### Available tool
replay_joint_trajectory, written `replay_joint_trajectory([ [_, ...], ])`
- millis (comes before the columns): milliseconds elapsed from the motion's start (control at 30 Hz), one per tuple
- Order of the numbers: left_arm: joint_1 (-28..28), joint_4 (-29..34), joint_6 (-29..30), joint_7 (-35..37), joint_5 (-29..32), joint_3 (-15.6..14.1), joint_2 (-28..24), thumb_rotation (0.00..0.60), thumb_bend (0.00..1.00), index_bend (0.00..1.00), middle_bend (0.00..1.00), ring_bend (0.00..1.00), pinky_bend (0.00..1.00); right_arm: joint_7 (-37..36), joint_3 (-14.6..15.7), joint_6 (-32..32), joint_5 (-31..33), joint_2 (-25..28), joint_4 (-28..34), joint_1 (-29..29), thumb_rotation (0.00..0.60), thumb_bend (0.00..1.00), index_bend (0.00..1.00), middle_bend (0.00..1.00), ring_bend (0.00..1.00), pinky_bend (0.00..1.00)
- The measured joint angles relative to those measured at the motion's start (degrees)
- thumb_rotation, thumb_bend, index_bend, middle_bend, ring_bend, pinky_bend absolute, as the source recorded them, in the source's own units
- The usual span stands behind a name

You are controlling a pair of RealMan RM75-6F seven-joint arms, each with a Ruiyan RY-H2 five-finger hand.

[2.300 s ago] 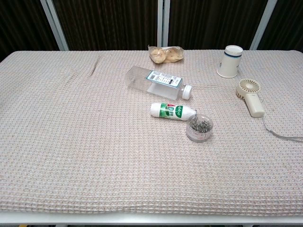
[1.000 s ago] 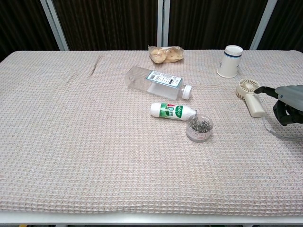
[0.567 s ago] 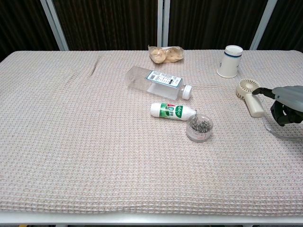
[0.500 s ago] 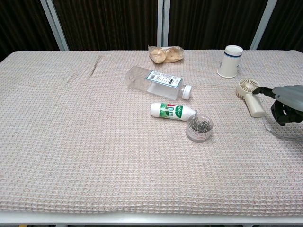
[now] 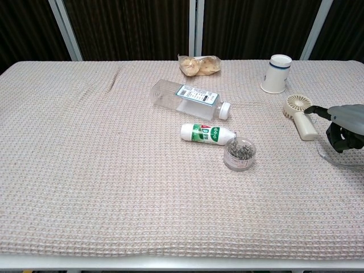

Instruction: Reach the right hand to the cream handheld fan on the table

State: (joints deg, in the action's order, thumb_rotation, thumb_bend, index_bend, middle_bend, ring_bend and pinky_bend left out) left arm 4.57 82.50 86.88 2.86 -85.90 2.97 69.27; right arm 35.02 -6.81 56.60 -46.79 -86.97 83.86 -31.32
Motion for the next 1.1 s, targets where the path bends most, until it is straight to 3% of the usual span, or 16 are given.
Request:
replay_joint_trajectory([
  [633,0.03,-0.29,0.05,0.49,-0.26,-0.08,0.07,0.600,0.03,0.04,0.00,0.00,0.13,-1.83,1.08,-1.05,1.89,-0.16,-0.15,-0.59,0.600,1.00,0.00,0.87,0.82,0.76],
  [900,0.27,0.37,0.16,0.03,-0.60,0.04,-0.09,0.600,0.03,0.04,0.00,0.00,0.13,-5.32,-0.57,4.20,-3.43,3.30,5.25,0.36,0.600,1.00,0.00,0.87,0.82,0.76],
  [1100,0.26,1.76,0.67,-1.05,-0.79,0.18,-0.34,0.600,0.03,0.04,0.00,0.00,0.13,-7.45,0.04,10.99,-10.94,7.38,10.21,3.15,0.600,1.00,0.00,0.87,0.82,0.76],
])
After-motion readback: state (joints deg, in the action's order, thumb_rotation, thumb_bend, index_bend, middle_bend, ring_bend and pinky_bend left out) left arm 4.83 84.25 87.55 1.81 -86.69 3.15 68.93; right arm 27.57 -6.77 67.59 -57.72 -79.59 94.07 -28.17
